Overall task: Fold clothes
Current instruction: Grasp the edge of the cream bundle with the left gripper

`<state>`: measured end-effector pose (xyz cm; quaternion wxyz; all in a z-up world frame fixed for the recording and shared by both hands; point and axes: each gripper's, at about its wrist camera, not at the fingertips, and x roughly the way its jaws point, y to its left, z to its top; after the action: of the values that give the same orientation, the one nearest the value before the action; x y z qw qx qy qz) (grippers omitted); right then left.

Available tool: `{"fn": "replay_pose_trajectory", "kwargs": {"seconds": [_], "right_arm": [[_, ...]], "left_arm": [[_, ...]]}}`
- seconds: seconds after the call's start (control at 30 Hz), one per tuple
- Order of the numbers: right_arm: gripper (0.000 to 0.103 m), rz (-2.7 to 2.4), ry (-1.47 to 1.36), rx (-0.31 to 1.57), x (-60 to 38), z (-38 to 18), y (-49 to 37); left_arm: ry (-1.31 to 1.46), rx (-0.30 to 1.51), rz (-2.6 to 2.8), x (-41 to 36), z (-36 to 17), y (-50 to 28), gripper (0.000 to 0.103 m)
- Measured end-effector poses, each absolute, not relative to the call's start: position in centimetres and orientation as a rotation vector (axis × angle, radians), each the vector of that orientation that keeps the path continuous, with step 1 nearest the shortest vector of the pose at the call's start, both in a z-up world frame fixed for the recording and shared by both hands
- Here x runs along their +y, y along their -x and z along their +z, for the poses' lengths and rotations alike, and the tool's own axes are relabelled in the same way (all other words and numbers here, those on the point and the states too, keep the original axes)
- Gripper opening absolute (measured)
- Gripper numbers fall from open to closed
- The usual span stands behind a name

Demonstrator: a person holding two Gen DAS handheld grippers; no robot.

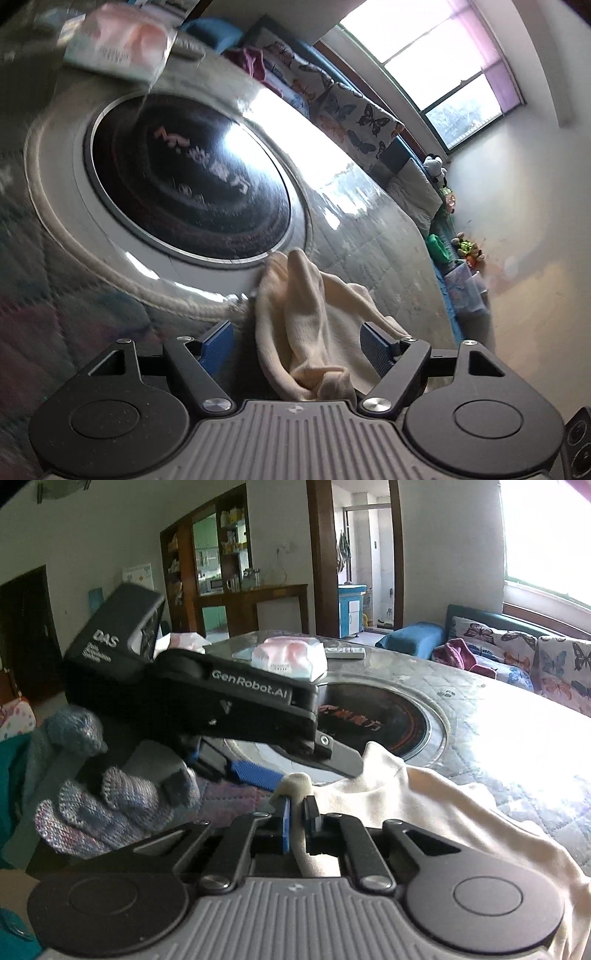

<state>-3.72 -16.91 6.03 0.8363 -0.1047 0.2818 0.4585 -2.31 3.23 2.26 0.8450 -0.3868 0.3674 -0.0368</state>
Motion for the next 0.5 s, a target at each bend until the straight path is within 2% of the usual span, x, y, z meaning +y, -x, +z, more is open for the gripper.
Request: {"fn": "replay_pose_trajectory", "kwargs": {"seconds": [0.13, 0.27, 0.5], "right_arm": [[0.006, 0.983, 0.215, 0.587, -17.3, 6.4, 4.1], [0.006, 0.995, 0.207, 0.577, -17.8, 6.6, 4.3], [0.006, 1.02, 0.205, 0.575, -18.1, 6.5, 4.6]], "left_arm": [[0.839, 0.795, -0.091, 2.8, 1.7, 1.7, 0.075], [0.875, 0.796, -0.102, 2.8, 1.2, 1.3, 0.066], [0.942, 0.806, -0.102, 3.1, 0.4, 1.4, 0.038]]}}
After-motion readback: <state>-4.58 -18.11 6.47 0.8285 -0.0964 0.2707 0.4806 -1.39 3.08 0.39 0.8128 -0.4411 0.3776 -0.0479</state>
